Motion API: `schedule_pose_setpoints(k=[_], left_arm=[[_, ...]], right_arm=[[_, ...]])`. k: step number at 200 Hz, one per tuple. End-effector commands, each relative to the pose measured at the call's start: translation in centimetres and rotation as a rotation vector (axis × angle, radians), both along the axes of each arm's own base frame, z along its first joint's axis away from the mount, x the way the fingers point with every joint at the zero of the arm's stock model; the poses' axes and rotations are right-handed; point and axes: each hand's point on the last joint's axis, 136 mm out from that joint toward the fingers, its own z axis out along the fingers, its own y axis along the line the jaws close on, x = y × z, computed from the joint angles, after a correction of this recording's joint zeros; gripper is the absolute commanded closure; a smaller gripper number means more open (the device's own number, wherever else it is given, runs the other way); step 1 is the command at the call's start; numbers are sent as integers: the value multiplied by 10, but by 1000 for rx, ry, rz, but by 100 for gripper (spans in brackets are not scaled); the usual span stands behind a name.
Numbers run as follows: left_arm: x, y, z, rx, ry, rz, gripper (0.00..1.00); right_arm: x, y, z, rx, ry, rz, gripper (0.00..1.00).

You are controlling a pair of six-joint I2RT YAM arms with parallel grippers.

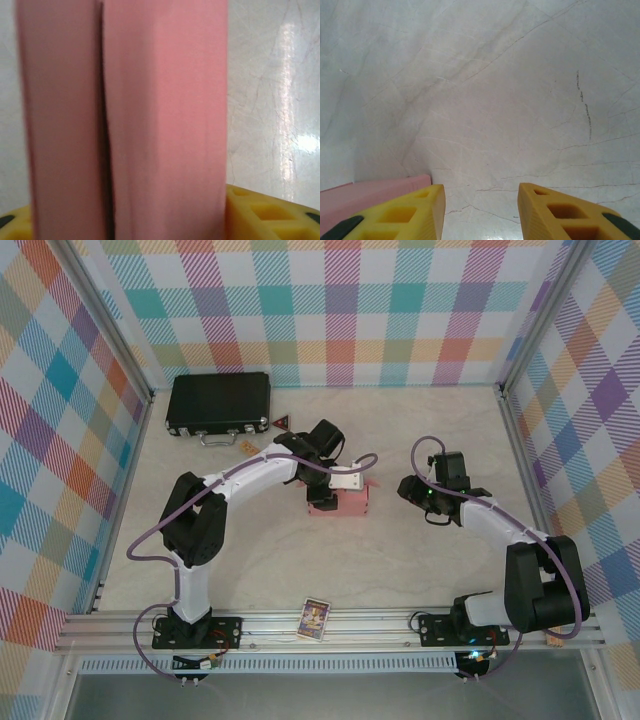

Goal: Fold the paper box

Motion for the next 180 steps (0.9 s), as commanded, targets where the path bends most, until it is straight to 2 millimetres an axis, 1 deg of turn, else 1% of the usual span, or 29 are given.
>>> schedule_pose_setpoints(k=[1,13,25,34,63,77,90,100,121,127,140,160,180], left_arm=[[3,-6,13,-24,-44,-9,34],[1,-5,20,-28,-36,-6,28],[-1,-7,28,-45,-40,-12,26],[-4,-7,33,-56,-35,-16,22],[-10,-6,48,-82,-37,-15,17],[-11,-5,57,-97,-39,7,10],[-12,-5,67,-116,-36,29,10],[-12,-5,75,-136,-40,48,6],[-16,-5,96,-190,-47,83,5],[-15,-5,102,-212,-55,103,3],[-15,-3,115,-263,-63,138,3],[-9,1,136,-366,-71,220,1],[5,14,157,-469,-95,353,1]], right_arm=[[-1,-1,7,-7,-12,21,56],[0,-1,9,-11,-18,27,55],[0,-1,12,-15,-25,35,54],[1,-1,14,-19,-27,40,54],[3,0,20,-34,-40,69,51],[5,0,24,-45,-53,83,48],[7,1,28,-58,-66,101,47],[9,2,32,-64,-75,115,45],[14,6,42,-74,-104,158,42],[16,6,46,-75,-114,168,41],[20,9,52,-79,-134,192,39],[29,15,63,-79,-185,233,37],[35,29,76,-68,-282,334,35]])
